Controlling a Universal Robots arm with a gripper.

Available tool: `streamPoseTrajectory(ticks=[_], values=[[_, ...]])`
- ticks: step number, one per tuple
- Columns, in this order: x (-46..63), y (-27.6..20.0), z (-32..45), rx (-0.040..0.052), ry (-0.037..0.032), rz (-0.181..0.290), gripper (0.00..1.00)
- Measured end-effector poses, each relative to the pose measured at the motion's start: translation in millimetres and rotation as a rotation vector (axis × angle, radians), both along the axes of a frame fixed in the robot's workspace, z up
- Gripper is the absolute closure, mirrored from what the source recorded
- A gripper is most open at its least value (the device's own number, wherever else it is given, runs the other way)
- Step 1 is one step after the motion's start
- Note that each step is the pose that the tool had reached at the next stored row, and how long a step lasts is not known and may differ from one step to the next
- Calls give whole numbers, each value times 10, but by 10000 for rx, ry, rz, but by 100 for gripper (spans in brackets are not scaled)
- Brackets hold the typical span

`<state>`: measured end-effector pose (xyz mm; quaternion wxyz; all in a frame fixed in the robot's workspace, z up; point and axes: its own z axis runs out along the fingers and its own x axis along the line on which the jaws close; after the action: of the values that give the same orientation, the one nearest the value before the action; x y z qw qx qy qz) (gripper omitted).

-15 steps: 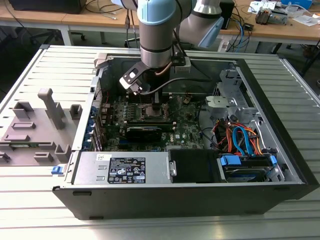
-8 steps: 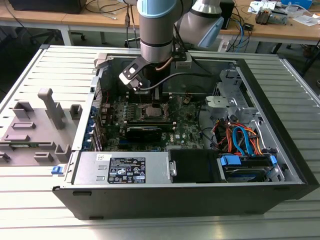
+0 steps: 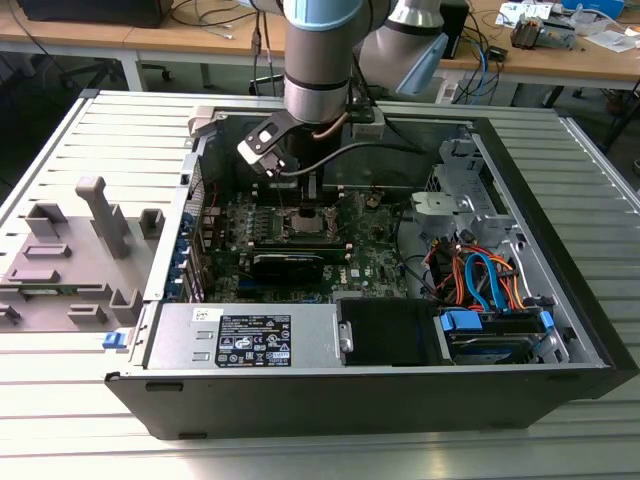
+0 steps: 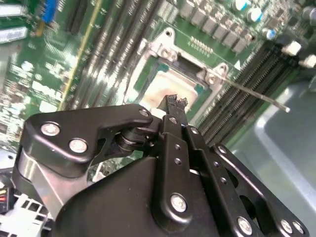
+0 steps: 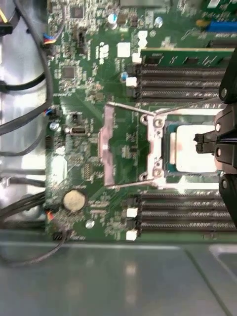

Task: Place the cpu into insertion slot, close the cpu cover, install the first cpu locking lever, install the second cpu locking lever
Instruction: 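Place the cpu into insertion slot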

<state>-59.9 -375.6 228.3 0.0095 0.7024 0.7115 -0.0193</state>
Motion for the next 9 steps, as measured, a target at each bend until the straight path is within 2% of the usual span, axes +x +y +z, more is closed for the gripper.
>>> streamPoseTrajectory(ticks=[2,4,5,6,9], values=[[10,0,-1,-384,23,5,89],[21,-1,1,-383,46,3,89],[25,0,5,-349,53,3,89],[26,0,15,-292,54,3,89],[27,0,72,-30,55,4,89]])
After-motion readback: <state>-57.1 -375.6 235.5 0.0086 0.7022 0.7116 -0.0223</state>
